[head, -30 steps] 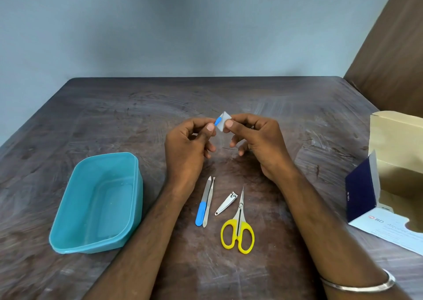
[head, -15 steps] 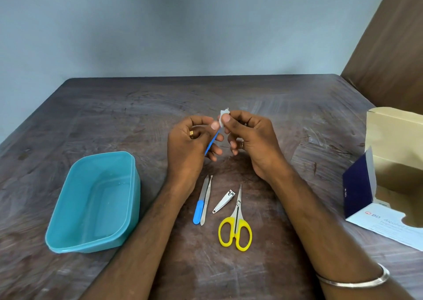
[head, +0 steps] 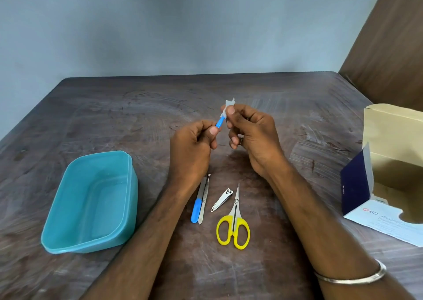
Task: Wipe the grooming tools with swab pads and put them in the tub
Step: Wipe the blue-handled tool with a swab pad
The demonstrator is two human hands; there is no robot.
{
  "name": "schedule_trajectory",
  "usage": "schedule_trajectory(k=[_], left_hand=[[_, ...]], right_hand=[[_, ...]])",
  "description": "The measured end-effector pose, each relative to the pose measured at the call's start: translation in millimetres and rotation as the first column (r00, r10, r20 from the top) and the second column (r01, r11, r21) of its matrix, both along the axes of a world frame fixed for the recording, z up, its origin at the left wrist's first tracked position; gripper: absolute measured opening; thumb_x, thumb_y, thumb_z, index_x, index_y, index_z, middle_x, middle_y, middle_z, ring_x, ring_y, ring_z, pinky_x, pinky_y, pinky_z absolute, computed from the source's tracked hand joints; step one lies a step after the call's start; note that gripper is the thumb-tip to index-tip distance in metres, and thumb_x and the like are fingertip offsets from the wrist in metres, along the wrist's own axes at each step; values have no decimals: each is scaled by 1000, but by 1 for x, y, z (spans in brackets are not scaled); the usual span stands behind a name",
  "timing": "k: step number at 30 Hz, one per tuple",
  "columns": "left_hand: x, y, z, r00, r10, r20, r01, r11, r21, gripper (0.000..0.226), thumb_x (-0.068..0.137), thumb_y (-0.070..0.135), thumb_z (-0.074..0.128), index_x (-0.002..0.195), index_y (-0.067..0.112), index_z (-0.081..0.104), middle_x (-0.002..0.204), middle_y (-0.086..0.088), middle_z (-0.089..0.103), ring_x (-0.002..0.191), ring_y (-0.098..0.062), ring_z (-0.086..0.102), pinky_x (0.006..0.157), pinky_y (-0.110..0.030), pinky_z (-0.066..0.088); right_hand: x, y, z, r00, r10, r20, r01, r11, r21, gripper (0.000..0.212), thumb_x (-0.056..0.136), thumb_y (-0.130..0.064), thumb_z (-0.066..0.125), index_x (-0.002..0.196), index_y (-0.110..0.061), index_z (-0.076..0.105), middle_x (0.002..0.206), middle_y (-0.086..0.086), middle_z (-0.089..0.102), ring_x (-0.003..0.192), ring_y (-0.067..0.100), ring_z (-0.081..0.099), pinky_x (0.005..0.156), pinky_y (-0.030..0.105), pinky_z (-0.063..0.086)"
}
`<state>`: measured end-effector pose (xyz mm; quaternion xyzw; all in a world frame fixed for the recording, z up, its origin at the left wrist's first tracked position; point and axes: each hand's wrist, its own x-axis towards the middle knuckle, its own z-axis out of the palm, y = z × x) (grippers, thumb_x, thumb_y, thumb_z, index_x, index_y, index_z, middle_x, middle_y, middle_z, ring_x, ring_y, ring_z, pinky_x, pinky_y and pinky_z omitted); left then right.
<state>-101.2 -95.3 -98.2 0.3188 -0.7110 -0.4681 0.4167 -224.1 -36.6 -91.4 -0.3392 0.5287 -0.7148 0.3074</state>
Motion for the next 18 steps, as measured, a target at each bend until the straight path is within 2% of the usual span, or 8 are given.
schedule_trajectory(k=[5,10,12,14,18], left_hand=[[1,-1,1,1000,-13,-19,13,1000,9,22,99,6,51,94,11,72,58,5,53,49,-2,43,48,-14,35],[4,-4,3,995,-62,-80,73,986,150,27,100,6,50,85,13,71,55,4,49,45,-1,37,43,-13,31],[5,-4,5,994,-73,-83,87,979,184,24,100,9,51,89,12,72,56,2,52,43,-2,38,42,-15,30],[5,-3,7,995,-65,-73,76,984,163,18,100,14,55,95,12,72,60,0,60,42,-5,43,41,-17,33],[2,3,8,1000,-10,7,10,1000,4,10,92,22,67,97,16,73,68,1,70,46,-5,55,45,-17,41]], right_hand=[[6,0,0,997,44,-68,-44,999,-11,12,98,-15,62,97,-13,74,69,-1,66,46,16,43,47,30,39],[6,-1,-1,993,55,-103,-56,998,-7,12,96,-16,64,94,-14,76,73,5,65,46,17,42,47,30,39],[7,-1,-1,994,33,-102,-34,999,-2,12,96,-16,64,94,-14,76,72,3,65,46,16,42,47,30,39],[7,-1,0,997,-9,-74,9,1000,0,12,96,-17,65,93,-13,76,67,-1,62,45,16,41,48,30,39],[6,-3,2,989,-145,27,146,989,-8,13,93,-19,69,87,-11,78,61,1,53,43,15,38,47,31,36]])
